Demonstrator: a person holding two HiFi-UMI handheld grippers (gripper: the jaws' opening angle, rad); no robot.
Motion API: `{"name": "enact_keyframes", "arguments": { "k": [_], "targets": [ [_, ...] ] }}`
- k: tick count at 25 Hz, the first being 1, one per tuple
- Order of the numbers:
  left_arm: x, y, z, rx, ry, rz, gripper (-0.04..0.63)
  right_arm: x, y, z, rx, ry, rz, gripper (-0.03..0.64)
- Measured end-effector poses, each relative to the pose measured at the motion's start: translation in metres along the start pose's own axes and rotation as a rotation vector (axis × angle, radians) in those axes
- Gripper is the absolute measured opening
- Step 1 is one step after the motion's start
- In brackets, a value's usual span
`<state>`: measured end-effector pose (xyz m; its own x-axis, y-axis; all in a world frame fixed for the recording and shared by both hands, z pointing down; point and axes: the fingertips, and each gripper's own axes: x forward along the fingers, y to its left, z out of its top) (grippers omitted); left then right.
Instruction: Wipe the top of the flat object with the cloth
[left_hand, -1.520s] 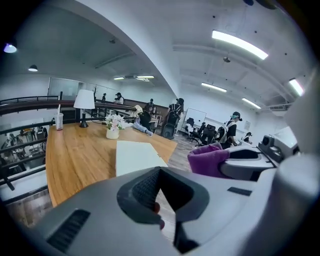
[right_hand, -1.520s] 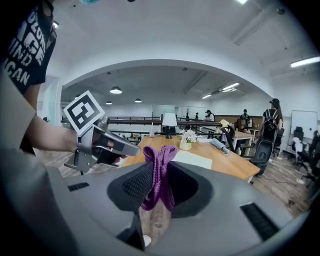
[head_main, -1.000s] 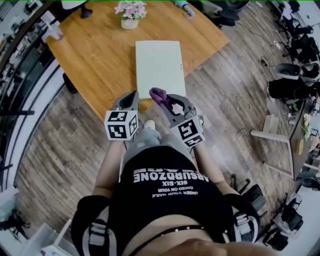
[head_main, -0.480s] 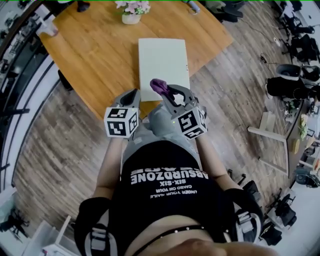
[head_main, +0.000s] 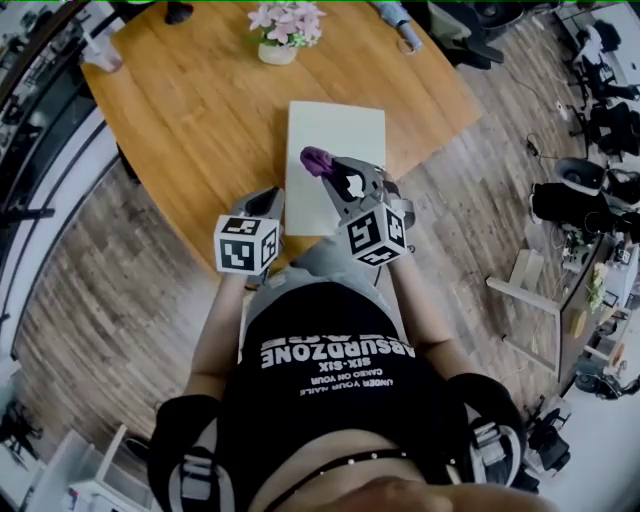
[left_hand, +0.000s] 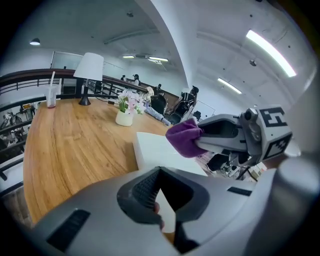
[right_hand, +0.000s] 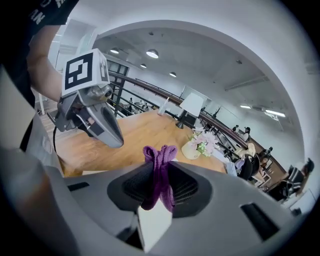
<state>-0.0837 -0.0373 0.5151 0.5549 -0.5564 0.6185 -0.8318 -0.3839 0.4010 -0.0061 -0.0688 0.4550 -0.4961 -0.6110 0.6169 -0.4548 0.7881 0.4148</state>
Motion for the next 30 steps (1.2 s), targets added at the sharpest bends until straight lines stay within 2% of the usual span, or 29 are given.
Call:
{"name": "enact_keyframes", "arguments": {
  "k": [11,16,20,25,30],
  "targets": [
    [0.056,0.028,0.001,-0.050,0.090,0.001,0.006,0.083,-0.070,-0.006,-0.097,0.083,-0.040,0.110],
    [0.071,0.038,0.001,-0.070,0.108,-0.001,0.005,0.118,-0.088,-0.013,-0.185,0.129,-0.077,0.110],
    [0.075,0.042,-0.009,-0.066,0.146,-0.011,0.006,0.138,-0.090,-0.017,-0.255,0.163,-0.105,0.111],
    [0.078,0.044,-0.014,-0.069,0.167,-0.025,0.005,0.159,-0.074,-0.026,-0.303,0.198,-0.075,0.110],
    [0.082,0.042,-0.011,-0.067,0.162,-0.041,0.005,0.170,-0.062,-0.034,-0.280,0.239,-0.032,0.110]
  ]
}}
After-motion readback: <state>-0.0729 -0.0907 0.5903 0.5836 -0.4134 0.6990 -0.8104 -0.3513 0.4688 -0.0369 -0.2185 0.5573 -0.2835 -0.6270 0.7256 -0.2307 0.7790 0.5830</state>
